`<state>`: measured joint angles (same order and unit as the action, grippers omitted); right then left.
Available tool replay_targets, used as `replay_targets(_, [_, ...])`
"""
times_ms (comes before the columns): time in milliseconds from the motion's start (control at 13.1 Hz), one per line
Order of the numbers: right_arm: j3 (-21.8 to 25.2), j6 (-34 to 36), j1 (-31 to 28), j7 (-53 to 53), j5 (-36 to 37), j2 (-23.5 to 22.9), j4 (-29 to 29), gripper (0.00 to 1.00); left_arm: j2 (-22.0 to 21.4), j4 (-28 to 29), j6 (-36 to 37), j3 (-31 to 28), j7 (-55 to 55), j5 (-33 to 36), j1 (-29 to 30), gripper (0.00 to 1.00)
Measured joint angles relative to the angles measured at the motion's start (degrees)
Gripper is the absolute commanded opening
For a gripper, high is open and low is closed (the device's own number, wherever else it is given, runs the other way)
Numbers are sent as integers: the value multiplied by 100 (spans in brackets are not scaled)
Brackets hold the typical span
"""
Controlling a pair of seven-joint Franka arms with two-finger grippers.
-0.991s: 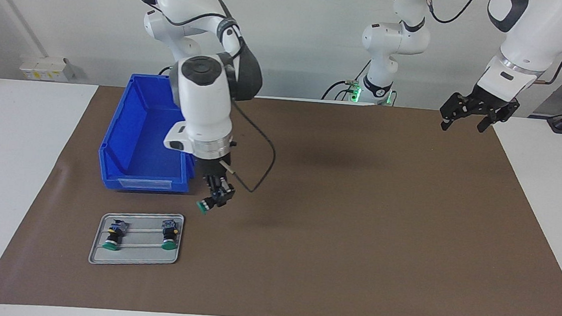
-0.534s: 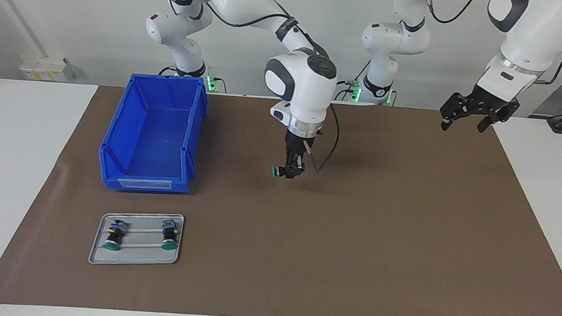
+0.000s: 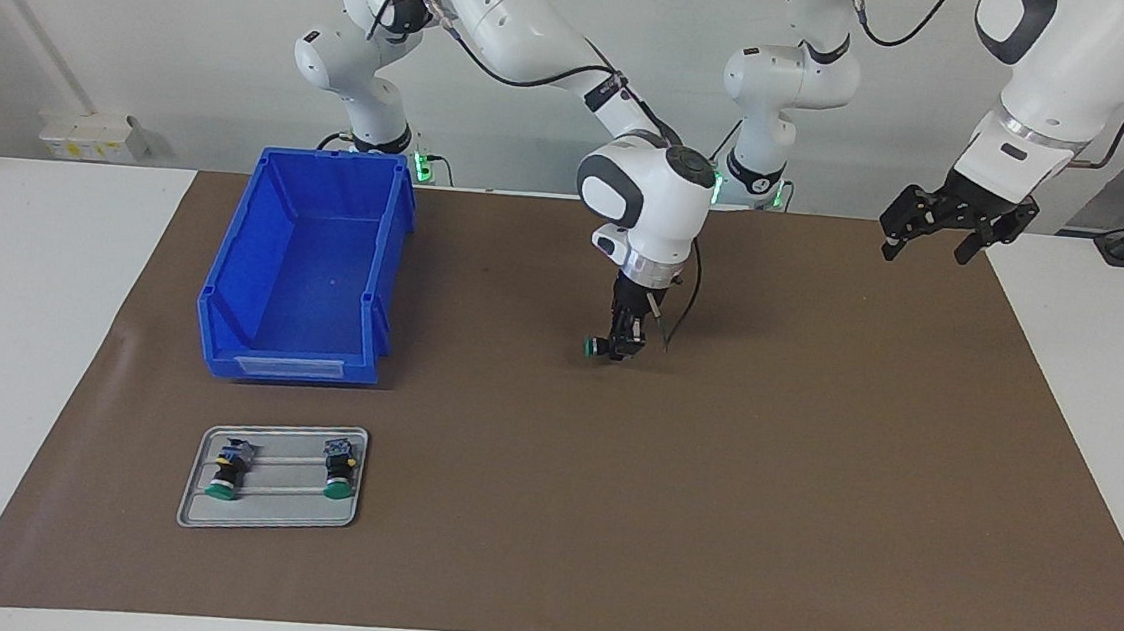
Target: Place and press button with both arms
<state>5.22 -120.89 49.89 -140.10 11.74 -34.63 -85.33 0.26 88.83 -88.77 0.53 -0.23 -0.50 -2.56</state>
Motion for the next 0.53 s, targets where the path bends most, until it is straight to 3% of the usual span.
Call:
replay_targets(76, [1, -139, -2, -53, 0, 0, -93, 0, 0, 0, 0, 0, 0, 0, 0, 100])
replay_targets(153, [3, -256, -6, -115, 0, 0, -181, 18, 0, 0, 0, 0, 0, 0, 0, 100])
replay_targets(229, [3, -345, -6, -158, 0, 0, -248, 39, 0, 0, 0, 0, 0, 0, 0, 100])
replay_targets(381, [5, -447, -6, -299, 5, 0, -343, 100, 0, 0, 0, 0, 0, 0, 0, 100])
replay_targets(534, [18, -445, -8, -306, 178, 14, -345, 100, 0, 0, 0, -1, 0, 0, 0, 100])
